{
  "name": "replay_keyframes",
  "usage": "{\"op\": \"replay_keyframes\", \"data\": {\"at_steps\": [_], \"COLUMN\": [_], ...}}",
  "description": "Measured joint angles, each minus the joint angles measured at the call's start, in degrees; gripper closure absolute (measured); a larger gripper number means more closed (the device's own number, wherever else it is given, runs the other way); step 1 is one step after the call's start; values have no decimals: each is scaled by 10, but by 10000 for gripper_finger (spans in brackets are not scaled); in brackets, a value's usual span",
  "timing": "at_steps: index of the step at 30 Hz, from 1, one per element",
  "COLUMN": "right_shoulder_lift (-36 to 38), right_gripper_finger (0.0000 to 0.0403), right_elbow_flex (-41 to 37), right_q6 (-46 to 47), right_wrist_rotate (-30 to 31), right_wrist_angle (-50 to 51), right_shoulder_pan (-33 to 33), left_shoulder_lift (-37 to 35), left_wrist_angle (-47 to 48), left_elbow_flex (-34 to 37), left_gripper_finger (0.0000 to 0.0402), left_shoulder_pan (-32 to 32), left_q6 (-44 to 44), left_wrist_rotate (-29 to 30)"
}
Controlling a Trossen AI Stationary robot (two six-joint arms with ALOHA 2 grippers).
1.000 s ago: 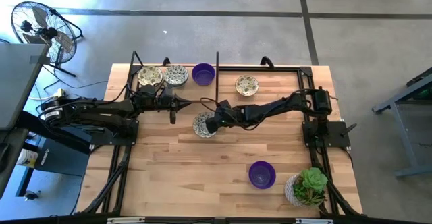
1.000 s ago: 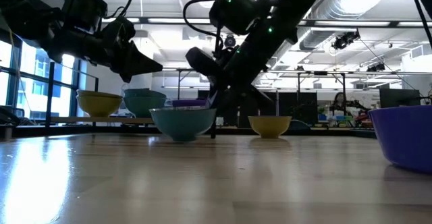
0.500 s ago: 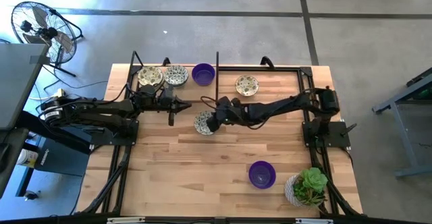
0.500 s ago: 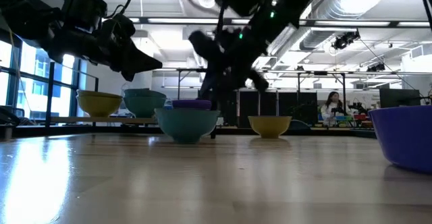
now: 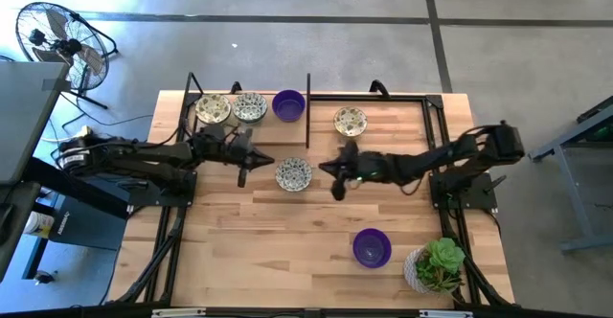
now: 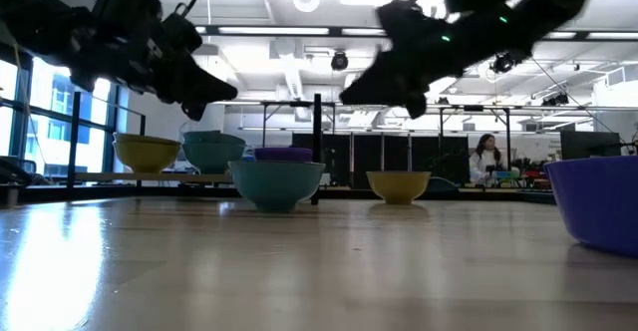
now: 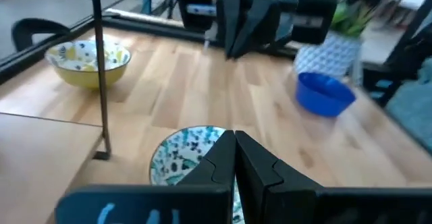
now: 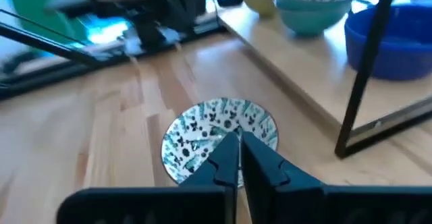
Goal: Pick & Place Mini bowls
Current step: Stack the light blue bowl on top of the other light blue bowls on the shelf
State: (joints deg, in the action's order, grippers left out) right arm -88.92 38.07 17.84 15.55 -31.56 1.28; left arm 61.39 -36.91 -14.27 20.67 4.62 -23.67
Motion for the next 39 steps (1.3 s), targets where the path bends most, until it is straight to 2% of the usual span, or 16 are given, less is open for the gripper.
{"op": "replay_keyframes", "data": {"at_steps": [4, 9, 11, 15, 19, 23, 29, 39], "right_shoulder_lift": [45, 85, 96, 110, 112, 112, 112, 111], "right_gripper_finger": [398, 402, 399, 401, 399, 401, 399, 399], "right_elbow_flex": [-100, -192, -216, -250, -264, -266, -266, -266], "right_q6": [-38, -69, -77, -79, -79, -79, -87, -89], "right_wrist_rotate": [-53, -73, -69, -57, -45, -44, -46, -53], "right_wrist_angle": [-132, -248, -273, -297, -306, -309, -311, -310], "right_shoulder_pan": [-26, -50, -54, -58, -58, -58, -58, -58], "left_shoulder_lift": [0, 0, 0, 0, 24, 50, 142, 279], "left_wrist_angle": [102, 227, 294, 433, 513, 541, 555, 652], "left_elbow_flex": [-51, -124, -154, -214, -254, -277, -328, -452], "left_gripper_finger": [402, 402, 401, 396, 374, 338, 293, 268], "left_shoulder_pan": [-42, -90, -106, -142, -177, -211, -248, -253], "left_q6": [-50, -96, -103, -96, -59, -39, -39, -39], "left_wrist_rotate": [70, 140, 160, 236, 297, 304, 336, 333]}}
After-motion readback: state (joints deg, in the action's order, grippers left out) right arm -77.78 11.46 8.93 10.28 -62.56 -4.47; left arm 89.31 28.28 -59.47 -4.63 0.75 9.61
